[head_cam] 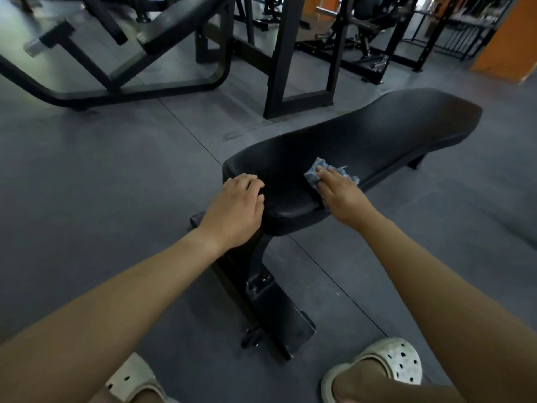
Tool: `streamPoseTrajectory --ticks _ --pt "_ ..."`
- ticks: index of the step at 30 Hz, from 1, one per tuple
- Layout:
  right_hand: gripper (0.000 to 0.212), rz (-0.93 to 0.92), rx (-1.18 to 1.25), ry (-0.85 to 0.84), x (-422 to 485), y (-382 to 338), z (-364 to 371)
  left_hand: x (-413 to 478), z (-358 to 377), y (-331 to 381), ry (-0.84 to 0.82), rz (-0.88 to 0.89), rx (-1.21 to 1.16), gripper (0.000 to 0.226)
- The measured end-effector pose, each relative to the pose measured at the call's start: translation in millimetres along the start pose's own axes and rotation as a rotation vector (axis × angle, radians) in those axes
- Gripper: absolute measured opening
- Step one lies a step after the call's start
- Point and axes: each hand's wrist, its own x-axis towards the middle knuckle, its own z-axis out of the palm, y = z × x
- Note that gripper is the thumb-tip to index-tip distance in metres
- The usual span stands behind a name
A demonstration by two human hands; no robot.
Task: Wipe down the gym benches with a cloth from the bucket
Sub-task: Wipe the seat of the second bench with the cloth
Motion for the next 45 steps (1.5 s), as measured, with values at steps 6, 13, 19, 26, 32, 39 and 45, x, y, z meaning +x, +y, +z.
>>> streamPoseTrajectory --ticks 6,13,19,26,32,39,45 --pt "0.039 -0.012 0.036 0.197 -21.9 -17.7 29.9 3.4 -1.4 7.4 -0.003 -0.018 0.097 0.037" --pt "0.05 -0.205 0.001 0.106 -33.3 5.2 26.6 22.4 -11.3 18.0 0.023 -0.008 0.182 0.023" --pt "0.046 -0.014 -0.012 0.123 19.6 41.6 0.8 64.0 -1.9 9.2 -0.008 0.118 0.02 0.024" --pt "0.047 0.179 -0.061 0.084 85.0 71.5 -23.3 144.3 13.1 0.8 -0.102 0.281 -0.031 0.029" --pt "0.047 0.337 -0.095 0.188 84.2 63.9 -8.3 166.1 14.9 -11.2 -0.048 0.355 -0.046 0.026" --pt "0.052 0.418 0.032 0.345 41.1 28.8 28.6 162.4 9.7 -23.5 -0.05 0.476 -0.065 0.022" --pt "0.046 0.531 0.185 0.463 8.4 -29.5 52.7 152.5 1.3 -35.3 -0.169 0.594 -0.094 0.026"
